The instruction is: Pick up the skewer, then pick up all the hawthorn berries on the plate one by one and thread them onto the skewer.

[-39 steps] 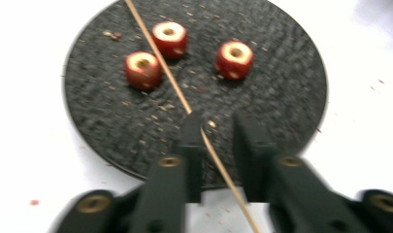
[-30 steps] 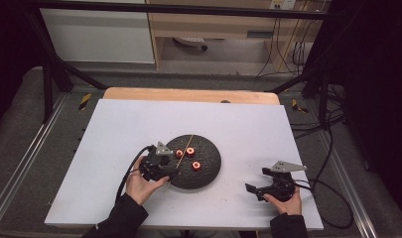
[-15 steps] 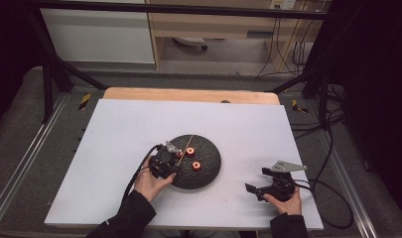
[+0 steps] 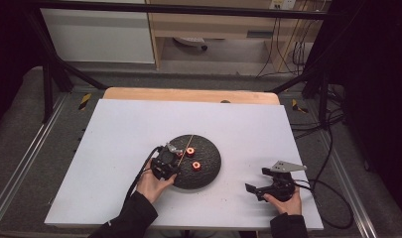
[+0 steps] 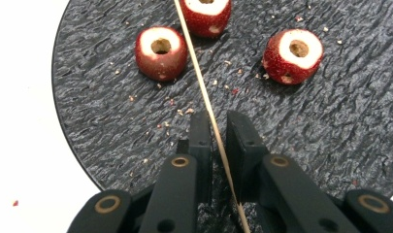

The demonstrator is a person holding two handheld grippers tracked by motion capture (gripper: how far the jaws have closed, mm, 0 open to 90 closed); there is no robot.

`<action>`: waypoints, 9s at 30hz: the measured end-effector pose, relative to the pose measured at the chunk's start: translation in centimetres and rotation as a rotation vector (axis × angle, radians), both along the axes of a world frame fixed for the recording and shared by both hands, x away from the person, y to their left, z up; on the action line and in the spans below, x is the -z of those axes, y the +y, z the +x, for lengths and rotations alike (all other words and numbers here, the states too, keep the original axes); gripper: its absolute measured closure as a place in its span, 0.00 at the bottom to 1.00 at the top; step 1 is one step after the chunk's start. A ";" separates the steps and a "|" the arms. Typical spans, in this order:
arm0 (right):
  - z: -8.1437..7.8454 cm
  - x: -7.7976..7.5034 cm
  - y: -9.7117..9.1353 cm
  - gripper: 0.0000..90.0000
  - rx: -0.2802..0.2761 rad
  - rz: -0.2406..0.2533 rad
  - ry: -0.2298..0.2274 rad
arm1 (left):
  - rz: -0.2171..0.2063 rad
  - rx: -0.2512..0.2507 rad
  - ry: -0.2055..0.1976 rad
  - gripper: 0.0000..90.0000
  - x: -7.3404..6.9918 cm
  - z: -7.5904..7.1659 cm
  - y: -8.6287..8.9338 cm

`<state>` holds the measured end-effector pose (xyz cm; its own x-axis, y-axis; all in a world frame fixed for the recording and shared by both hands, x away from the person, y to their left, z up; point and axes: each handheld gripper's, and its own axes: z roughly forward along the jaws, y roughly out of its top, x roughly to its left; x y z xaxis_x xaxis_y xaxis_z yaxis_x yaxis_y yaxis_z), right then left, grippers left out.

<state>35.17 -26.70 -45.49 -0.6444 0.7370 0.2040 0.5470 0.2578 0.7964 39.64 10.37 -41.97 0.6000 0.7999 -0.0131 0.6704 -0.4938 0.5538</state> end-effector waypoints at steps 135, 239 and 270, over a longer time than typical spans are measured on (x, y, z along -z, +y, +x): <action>8.7 -4.6 20.0 0.53 -0.186 -0.348 0.271 | -0.316 0.127 -0.250 0.98 1.4 -6.2 13.3; 6.9 -4.4 16.7 0.70 0.223 0.737 -0.094 | -0.433 0.064 -0.306 0.98 1.4 -7.1 10.8; 7.1 -3.8 17.1 0.70 0.242 0.827 -0.147 | -0.458 0.094 -0.293 0.98 1.7 -7.4 7.8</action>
